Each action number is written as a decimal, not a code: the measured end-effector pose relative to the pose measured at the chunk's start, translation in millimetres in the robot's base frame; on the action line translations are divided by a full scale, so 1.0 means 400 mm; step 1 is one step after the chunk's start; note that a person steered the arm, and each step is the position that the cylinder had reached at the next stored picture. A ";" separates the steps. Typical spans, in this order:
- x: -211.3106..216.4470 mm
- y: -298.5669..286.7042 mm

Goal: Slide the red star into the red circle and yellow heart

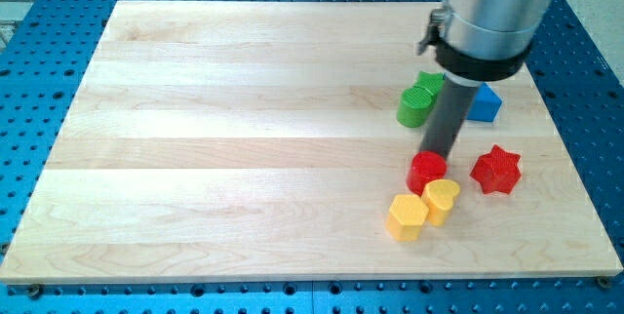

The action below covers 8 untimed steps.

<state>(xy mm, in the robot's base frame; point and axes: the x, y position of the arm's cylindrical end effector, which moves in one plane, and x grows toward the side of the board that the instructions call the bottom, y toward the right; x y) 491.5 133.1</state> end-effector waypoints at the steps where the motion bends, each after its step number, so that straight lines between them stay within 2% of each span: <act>1: 0.019 -0.011; 2: 0.032 -0.046; 3: -0.012 0.043; 4: -0.038 0.216; 5: 0.026 0.334; 6: 0.060 0.225; 7: 0.067 0.053; 8: 0.041 0.134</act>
<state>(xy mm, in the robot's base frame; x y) 507.7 186.7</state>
